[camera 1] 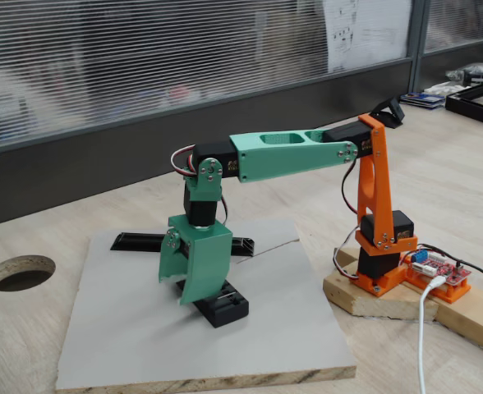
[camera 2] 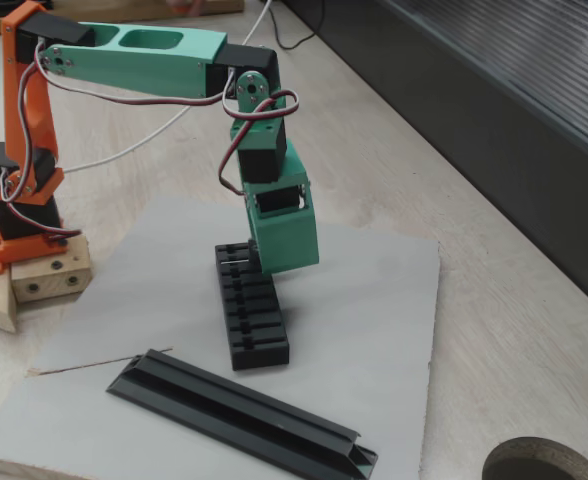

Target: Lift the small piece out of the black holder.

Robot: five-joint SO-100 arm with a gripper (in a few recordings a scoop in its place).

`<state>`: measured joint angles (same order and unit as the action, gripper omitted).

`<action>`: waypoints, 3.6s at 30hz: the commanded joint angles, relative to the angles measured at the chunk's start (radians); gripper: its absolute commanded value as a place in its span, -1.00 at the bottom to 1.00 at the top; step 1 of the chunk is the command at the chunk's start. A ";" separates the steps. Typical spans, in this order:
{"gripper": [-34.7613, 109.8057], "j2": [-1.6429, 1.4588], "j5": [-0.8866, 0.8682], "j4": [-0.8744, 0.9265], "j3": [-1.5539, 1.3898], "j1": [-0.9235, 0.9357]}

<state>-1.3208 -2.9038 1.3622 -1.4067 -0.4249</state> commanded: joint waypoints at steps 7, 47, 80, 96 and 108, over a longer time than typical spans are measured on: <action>0.08 -0.009 -0.023 0.117 0.021 -0.011; 0.08 -0.009 -0.025 0.002 0.012 -0.018; 0.08 -0.005 -0.023 0.095 0.025 -0.018; -0.37 -0.011 -0.023 0.095 0.025 -0.005; -0.49 -0.012 -0.025 0.097 0.021 -0.003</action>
<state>-1.2977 -2.9038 1.4389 -1.4051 -0.4264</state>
